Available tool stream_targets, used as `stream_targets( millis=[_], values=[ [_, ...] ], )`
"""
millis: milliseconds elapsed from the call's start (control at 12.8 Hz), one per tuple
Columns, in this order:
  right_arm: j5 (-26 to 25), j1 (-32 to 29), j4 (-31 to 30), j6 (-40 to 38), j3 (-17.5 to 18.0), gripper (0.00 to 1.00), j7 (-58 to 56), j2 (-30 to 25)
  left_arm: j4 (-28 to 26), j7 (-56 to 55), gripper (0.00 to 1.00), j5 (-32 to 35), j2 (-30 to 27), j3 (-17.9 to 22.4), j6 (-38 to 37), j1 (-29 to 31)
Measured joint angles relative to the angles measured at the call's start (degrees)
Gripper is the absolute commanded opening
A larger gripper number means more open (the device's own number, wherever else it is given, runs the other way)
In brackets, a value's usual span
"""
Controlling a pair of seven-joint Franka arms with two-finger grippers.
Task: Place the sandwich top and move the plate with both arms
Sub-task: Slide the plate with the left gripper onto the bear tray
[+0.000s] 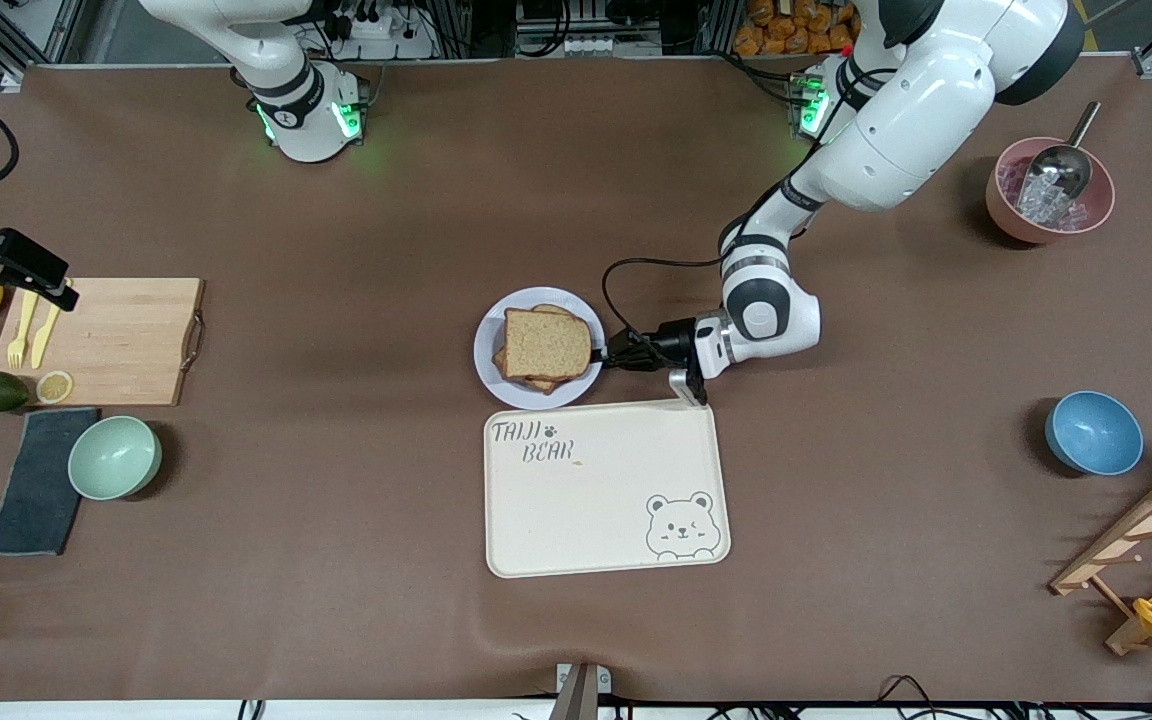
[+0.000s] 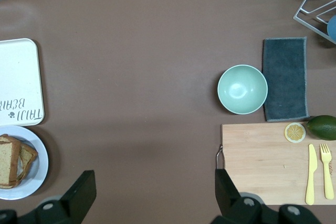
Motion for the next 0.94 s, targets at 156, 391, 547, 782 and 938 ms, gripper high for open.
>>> stream_targets(
  millis=[156,391,547,782,938],
  values=[
    [-0.01,0.00,0.00,-0.01,0.00,1.00,0.00,0.00,0.10,0.14,0.00,-1.30,0.08,-0.04,-0.05,-0.06],
    [-0.07,0.00,0.00,-0.02,0.00,1.00,0.01,0.00,0.49,0.33,0.00,-3.58,0.09,-0.06,-0.23,-0.06],
    [-0.10,0.00,0.00,-0.02,0.00,1.00,0.01,0.01,1.21,0.33,0.00,-5.25,0.10,-0.14,-0.23,-0.05],
    [-0.15,0.00,-0.10,-0.02,-0.01,1.00,0.03,0.04,2.39,0.33,0.00,-7.40,-0.06,-0.99,-0.13,0.29],
    [-0.18,0.00,-0.13,-0.09,-0.08,1.00,0.05,0.04,2.89,-0.09,0.00,-7.93,-0.50,-2.48,-0.12,1.49]
  ],
)
